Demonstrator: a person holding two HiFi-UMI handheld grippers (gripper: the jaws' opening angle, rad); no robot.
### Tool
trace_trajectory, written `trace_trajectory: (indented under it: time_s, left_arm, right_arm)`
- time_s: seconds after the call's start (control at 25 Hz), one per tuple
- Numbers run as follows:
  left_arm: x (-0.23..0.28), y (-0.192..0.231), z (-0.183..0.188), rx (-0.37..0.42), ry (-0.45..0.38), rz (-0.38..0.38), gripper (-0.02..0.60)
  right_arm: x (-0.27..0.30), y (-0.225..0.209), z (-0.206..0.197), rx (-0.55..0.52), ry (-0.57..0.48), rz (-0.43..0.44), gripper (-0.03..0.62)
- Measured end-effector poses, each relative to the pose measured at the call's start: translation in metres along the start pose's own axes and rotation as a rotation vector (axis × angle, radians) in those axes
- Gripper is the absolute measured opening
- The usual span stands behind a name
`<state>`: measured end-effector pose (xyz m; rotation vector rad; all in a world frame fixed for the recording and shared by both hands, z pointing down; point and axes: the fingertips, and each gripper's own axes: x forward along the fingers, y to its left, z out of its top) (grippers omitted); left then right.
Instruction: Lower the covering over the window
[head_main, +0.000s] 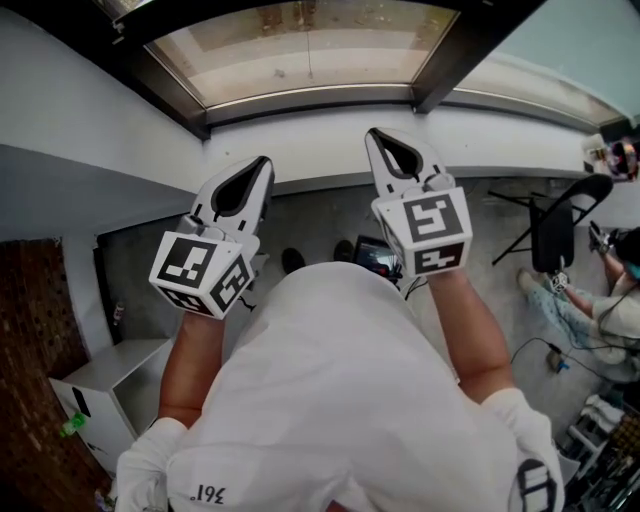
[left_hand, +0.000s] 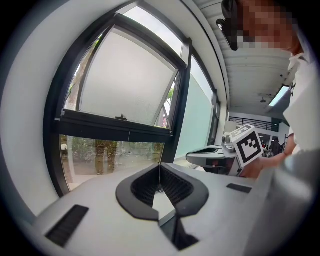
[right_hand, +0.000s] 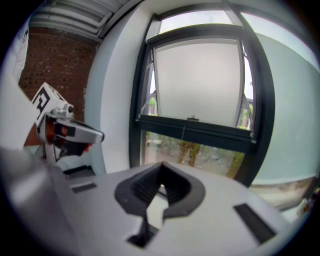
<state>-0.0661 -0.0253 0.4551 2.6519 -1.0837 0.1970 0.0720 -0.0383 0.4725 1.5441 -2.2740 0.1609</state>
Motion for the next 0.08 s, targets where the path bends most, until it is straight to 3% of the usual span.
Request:
trace_trajectory:
  time_s: [0.08]
  left_arm:
    - [0.0029,-0.0012,0.0016,0.007,-0.008,-0.002,0.018]
  right_arm:
    - [0.0002,-0.0029,0.0020,-0.008,-0.011,-0.006,0.021]
